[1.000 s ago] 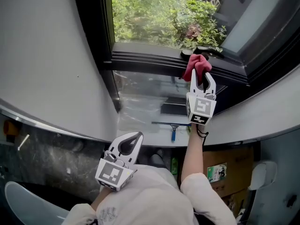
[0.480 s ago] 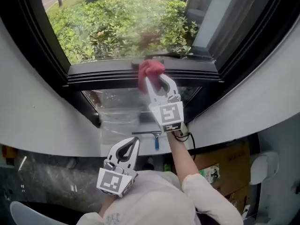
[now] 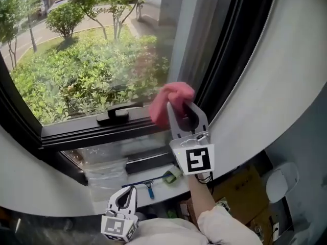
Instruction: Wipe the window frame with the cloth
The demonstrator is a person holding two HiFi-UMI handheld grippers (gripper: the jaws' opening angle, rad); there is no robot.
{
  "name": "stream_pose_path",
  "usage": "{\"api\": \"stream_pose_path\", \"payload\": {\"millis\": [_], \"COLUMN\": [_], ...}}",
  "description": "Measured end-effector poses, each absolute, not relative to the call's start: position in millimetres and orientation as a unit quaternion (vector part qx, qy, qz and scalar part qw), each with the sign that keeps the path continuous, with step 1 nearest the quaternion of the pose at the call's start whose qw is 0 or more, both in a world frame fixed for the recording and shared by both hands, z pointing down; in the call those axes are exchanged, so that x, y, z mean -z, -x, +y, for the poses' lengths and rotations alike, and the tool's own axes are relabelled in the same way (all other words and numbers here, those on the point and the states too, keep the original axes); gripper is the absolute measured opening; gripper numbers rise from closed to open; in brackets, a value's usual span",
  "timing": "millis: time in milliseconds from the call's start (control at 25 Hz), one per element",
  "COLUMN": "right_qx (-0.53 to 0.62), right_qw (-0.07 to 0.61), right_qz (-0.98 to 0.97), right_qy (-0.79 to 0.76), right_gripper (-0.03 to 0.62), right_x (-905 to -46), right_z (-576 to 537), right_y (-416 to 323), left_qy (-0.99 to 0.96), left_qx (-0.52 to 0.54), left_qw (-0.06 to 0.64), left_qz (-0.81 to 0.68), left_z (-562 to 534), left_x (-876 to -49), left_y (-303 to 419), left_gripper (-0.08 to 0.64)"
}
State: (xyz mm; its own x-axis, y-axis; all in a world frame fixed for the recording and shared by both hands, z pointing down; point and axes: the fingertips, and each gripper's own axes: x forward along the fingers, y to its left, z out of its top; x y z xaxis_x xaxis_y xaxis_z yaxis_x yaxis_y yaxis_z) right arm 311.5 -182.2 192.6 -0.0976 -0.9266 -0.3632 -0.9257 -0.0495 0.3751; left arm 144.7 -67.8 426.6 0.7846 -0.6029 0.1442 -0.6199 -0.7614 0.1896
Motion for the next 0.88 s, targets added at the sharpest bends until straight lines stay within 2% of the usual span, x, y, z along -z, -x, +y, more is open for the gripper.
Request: {"api": "stream_pose_path", "payload": {"millis": [240, 600, 880], "right_qx": [0.356, 0.412, 0.428], "right_qw": [0.062, 0.023, 0.047], "right_qz": [-0.572, -0.469, -0.420], "right_qy": [-0.736, -0.781, -0.799], "right_gripper": [0.089, 0.089, 0.089], "right_x": [-95.0, 28.5, 82.5], "right_z": [-175.7, -174.9, -186.9], "right_y": [-374.3, -419.0, -442.1], "left_qy": [-0.948, -0.949, -0.953], "left_qx": [-0.042, -0.028, -0.021], "left_qw": [0.107, 0.087, 0.082], "left_qz": [-0.297, -0.301, -0.290], "left_z": [-80.3, -113.3, -132.5], "left_x": [-423.7, -390.2, -384.1], "left_y": [-154.3, -130.4, -123.7], "left_gripper": [0.008, 0.009, 0.008]}}
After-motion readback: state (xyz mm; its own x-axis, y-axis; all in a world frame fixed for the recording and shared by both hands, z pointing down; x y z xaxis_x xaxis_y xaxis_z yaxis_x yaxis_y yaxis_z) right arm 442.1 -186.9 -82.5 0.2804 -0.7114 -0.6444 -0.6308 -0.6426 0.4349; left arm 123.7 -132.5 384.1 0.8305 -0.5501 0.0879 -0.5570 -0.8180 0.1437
